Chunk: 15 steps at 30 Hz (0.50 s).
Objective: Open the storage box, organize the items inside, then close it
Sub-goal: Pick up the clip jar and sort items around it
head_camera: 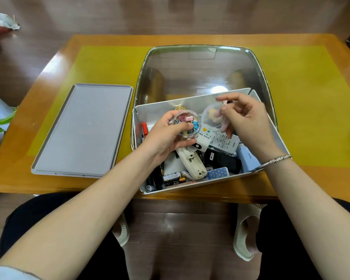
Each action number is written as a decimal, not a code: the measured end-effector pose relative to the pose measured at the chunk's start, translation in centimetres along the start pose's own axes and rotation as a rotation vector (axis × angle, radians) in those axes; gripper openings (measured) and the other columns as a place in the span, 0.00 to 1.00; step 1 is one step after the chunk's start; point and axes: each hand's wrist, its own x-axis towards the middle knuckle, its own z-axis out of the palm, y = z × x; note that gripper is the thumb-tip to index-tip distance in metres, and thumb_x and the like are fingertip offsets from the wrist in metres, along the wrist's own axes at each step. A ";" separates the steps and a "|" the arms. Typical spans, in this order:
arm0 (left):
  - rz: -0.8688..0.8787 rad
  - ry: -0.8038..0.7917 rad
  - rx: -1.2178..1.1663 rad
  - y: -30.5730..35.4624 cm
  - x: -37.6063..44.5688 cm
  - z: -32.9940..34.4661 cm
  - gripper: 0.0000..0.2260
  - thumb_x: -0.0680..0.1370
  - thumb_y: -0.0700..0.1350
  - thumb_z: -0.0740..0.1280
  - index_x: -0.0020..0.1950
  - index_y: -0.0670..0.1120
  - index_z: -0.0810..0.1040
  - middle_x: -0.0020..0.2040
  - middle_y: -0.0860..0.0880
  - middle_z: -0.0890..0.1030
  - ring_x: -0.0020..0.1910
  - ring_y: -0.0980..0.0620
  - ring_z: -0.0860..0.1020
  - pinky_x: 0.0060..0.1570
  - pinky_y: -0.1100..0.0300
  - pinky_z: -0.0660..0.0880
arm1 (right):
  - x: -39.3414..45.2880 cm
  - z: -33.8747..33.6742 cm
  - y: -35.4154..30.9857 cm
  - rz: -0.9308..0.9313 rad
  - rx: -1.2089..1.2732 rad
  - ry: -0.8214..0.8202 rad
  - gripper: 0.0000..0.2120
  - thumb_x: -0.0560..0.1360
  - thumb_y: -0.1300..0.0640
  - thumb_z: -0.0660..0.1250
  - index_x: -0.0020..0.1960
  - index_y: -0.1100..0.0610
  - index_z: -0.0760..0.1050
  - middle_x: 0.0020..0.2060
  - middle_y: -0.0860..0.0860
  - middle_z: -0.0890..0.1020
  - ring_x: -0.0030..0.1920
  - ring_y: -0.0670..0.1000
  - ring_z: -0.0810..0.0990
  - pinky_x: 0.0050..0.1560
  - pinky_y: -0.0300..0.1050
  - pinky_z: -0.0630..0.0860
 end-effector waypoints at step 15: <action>-0.039 -0.046 -0.088 0.1 -0.2 0.4 0.10 0.78 0.44 0.66 0.58 0.43 0.75 0.54 0.43 0.80 0.52 0.46 0.81 0.47 0.53 0.81 | 0.2 0.5 0.2 0.068 0.120 0.040 0.08 0.76 0.66 0.65 0.54 0.59 0.73 0.39 0.54 0.79 0.30 0.52 0.83 0.31 0.44 0.81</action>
